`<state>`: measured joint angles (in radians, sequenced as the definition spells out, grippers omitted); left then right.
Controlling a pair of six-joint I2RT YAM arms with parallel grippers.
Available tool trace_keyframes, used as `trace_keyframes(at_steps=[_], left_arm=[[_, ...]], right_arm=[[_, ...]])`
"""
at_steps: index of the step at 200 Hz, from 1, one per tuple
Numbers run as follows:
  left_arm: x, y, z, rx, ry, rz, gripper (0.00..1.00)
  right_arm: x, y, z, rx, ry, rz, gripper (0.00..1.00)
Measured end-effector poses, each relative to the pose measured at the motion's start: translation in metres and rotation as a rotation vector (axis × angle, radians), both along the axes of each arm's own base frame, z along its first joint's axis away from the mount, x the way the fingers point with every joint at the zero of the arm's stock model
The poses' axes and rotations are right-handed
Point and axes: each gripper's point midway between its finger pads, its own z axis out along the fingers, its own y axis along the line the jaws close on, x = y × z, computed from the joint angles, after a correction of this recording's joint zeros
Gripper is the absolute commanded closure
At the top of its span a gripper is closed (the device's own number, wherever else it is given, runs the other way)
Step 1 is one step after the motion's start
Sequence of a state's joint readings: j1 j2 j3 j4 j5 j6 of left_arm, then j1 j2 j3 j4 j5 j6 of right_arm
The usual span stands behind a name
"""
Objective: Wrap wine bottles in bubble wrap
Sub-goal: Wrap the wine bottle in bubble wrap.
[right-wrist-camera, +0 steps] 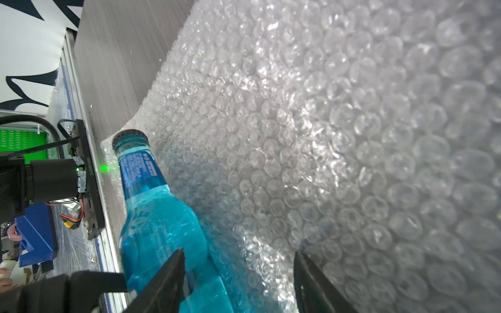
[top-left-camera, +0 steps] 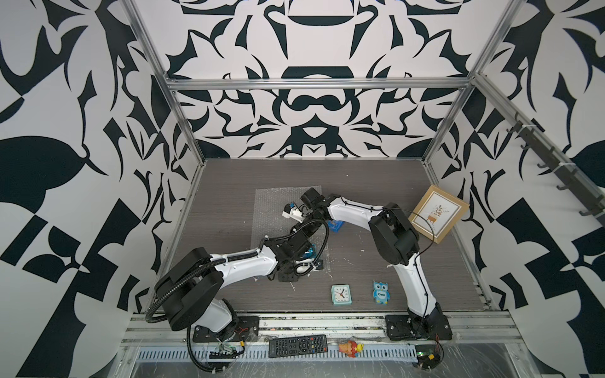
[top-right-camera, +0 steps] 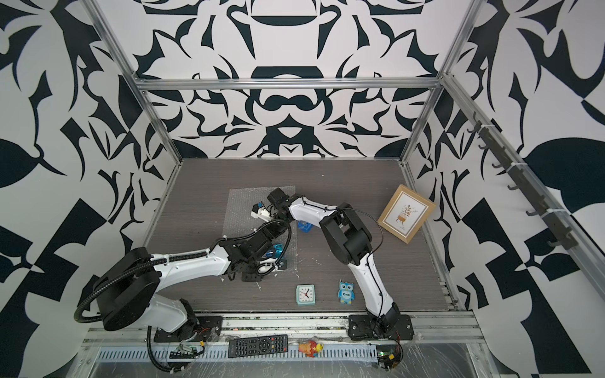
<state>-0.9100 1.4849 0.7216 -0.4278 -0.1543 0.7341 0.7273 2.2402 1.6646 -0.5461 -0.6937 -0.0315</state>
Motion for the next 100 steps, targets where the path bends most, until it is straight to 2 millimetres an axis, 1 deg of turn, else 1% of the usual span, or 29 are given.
trace_keyframes(at_steps=[4,46,66,100], left_arm=[[0.0,0.0,0.0,0.003,-0.002,-0.001,1.0],[-0.005,-0.001,0.007,0.002,-0.018,-0.014,1.0],[-0.012,-0.004,0.016,-0.001,-0.03,-0.025,1.0],[-0.023,-0.015,0.036,-0.011,-0.04,-0.049,1.0]], right_arm=[[0.0,0.0,0.0,0.0,0.002,0.003,0.37],[-0.004,0.002,-0.004,0.006,0.024,0.045,0.42],[-0.011,-0.002,-0.004,0.003,0.046,0.07,0.43],[-0.027,-0.01,-0.004,-0.004,0.088,0.099,0.43]])
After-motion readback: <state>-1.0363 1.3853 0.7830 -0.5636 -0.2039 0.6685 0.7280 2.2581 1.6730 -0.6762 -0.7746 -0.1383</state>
